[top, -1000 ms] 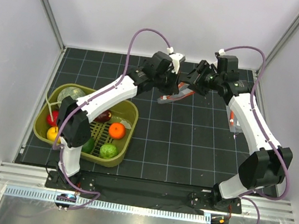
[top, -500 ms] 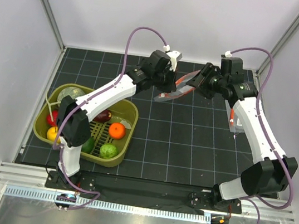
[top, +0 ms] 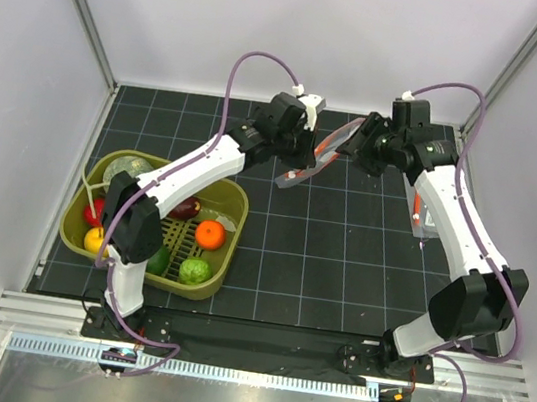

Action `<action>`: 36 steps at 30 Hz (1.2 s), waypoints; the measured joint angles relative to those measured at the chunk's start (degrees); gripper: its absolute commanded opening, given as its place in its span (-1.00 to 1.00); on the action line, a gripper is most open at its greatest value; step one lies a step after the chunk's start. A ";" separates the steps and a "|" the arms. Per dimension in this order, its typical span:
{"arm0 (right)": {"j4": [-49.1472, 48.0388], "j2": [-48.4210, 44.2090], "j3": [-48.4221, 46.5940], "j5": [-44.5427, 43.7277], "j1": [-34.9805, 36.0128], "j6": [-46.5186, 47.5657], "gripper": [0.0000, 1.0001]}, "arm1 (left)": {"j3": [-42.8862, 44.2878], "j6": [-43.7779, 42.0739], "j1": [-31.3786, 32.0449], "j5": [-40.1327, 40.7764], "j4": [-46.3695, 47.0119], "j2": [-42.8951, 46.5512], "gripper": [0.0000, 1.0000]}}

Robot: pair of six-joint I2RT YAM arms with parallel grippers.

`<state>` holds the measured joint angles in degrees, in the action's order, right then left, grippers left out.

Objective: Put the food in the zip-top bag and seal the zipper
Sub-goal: Open the zipper of the food storage bag at the center of the board.

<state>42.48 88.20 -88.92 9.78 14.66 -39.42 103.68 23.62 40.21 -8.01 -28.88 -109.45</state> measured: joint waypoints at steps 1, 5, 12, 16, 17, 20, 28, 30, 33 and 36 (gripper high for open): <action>-0.02 0.35 -0.17 0.00 0.02 0.00 0.17 | -0.13 0.00 0.00 -0.04 0.00 0.00 -1.00; -0.24 0.96 -0.74 0.07 0.26 0.00 0.17 | -0.61 0.00 0.00 0.02 0.00 0.02 -0.99; -0.15 3.02 -2.51 -0.72 1.57 -0.11 0.04 | -0.76 -0.02 0.00 0.09 -0.02 0.02 -1.00; 1.20 6.49 -3.61 -2.10 2.27 -0.28 -0.27 | -0.81 -0.04 -0.02 0.66 -0.02 0.13 -1.00; 1.60 7.37 -3.76 -2.51 2.43 -0.24 -0.40 | -0.81 -0.07 -0.02 0.85 -0.04 0.20 -1.00; 3.50 8.74 -3.78 -4.15 2.67 -0.04 -0.81 | -0.81 -0.04 -0.13 1.01 -0.09 0.33 -0.84; 14.51 12.33 -19.65 -13.18 5.20 3.02 -0.98 | 0.98 -1.90 -0.04 1.84 -1.66 0.44 0.34; 15.30 12.50 -22.69 -14.34 6.49 3.56 -0.98 | 2.16 -2.05 0.02 2.03 -1.86 0.44 0.35; 16.68 12.48 -24.33 -15.34 8.00 4.31 -0.98 | 3.91 -2.47 0.17 2.51 -1.90 0.44 0.36; 18.69 12.70 -24.35 -16.26 9.07 5.33 -0.98 | 5.20 -2.60 0.22 2.95 -2.05 0.44 0.37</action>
<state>61.17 100.90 -113.27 -6.48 23.73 -34.09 108.88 21.02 40.42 -5.06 -30.94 -109.01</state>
